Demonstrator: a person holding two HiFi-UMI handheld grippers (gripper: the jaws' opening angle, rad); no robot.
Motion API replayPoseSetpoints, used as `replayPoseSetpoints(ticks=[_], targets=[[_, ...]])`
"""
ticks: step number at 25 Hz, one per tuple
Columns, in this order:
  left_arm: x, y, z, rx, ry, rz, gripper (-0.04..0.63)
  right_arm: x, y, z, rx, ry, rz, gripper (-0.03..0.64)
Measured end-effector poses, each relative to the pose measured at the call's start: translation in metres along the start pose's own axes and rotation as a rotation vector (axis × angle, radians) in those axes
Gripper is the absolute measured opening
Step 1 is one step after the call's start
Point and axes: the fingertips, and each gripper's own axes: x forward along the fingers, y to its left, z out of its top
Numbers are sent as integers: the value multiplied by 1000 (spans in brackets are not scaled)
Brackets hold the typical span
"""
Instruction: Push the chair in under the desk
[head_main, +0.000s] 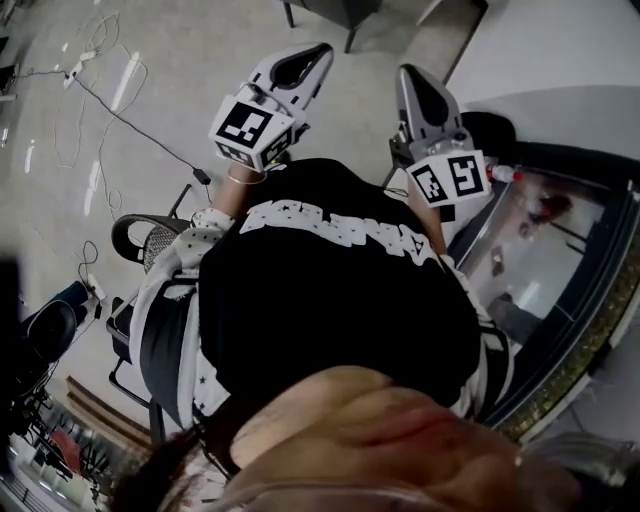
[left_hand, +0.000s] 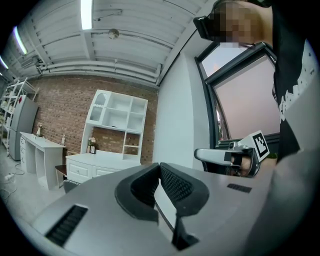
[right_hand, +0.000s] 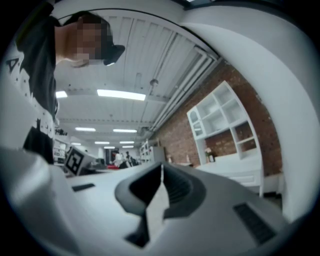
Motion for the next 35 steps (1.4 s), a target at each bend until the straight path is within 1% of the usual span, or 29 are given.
replayPoseSetpoints(ticks=[6, 10, 13, 18, 27, 31, 35], targets=[[9, -14, -5, 17, 3, 35, 40, -16, -13, -3, 5, 13, 32, 31], [4, -8, -7, 24, 9, 63, 40, -15, -16, -9, 15, 24, 38, 31], [6, -3, -9, 10, 15, 66, 41, -15, -18, -10, 19, 28, 31, 31], [26, 11, -6, 0, 1, 35, 41, -6, -32, -7, 2, 37, -3, 31], [66, 61, -2, 16, 13, -71, 40, 41, -57, -15, -6, 27, -103, 31], [78, 91, -2, 9, 29, -105, 41, 69, -62, -18, 4, 28, -144, 31], [85, 125, 1, -2, 40, -117, 41, 99, -63, -21, 6, 39, -167, 31]])
